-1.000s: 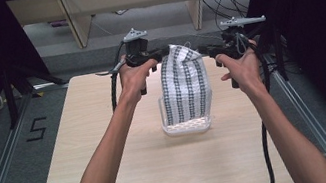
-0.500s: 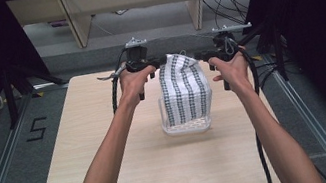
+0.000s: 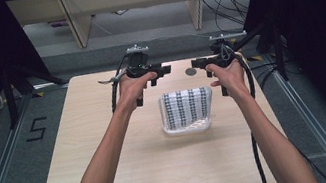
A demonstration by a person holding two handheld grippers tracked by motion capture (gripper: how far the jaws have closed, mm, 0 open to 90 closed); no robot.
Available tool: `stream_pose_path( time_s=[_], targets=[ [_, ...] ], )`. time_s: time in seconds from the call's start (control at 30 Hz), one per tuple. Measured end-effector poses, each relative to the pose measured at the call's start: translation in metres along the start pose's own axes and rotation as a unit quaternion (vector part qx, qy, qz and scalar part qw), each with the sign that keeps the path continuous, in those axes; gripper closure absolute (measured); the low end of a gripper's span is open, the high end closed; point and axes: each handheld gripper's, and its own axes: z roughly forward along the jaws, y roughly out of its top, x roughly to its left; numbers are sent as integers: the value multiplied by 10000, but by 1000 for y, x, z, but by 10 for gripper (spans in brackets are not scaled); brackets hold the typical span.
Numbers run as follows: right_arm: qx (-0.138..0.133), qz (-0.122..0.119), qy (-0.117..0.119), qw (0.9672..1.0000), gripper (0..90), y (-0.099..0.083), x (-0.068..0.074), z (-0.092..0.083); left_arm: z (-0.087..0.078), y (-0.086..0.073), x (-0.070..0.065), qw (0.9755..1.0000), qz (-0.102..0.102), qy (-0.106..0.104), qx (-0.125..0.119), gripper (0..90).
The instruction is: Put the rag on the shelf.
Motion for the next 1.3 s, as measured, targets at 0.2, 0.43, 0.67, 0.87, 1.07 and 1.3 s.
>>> stream_pose_path(
  time_s=[0.2, 0.43, 0.67, 0.87, 1.07, 1.3],
  targets=[
    [42, -138, 20, 9999, 666, -1, 5, -6, -10, -3, -2, 9999, 69, -48, 68, 519],
    [58, -260, 28, 9996, 613, -3, 9, -13, -22, -7, -2, 9996, 251, -50, 148, 473],
    [-16, -374, 87, 9993, 587, -6, 8, -19, -31, -12, -2, 9997, 221, -69, 109, 448],
    [-59, -366, 161, 9992, 497, -9, 11, -26, -38, -16, -3, 9996, 250, -83, 139, 380],
    [-148, -306, 152, 9993, 385, -13, 15, -32, -44, -23, -13, 9988, 395, 27, 285, 292],
    [-148, -483, 204, 9985, 343, -15, 19, -38, -53, -29, -21, 9986, 427, -8, 319, 253]
  ],
)
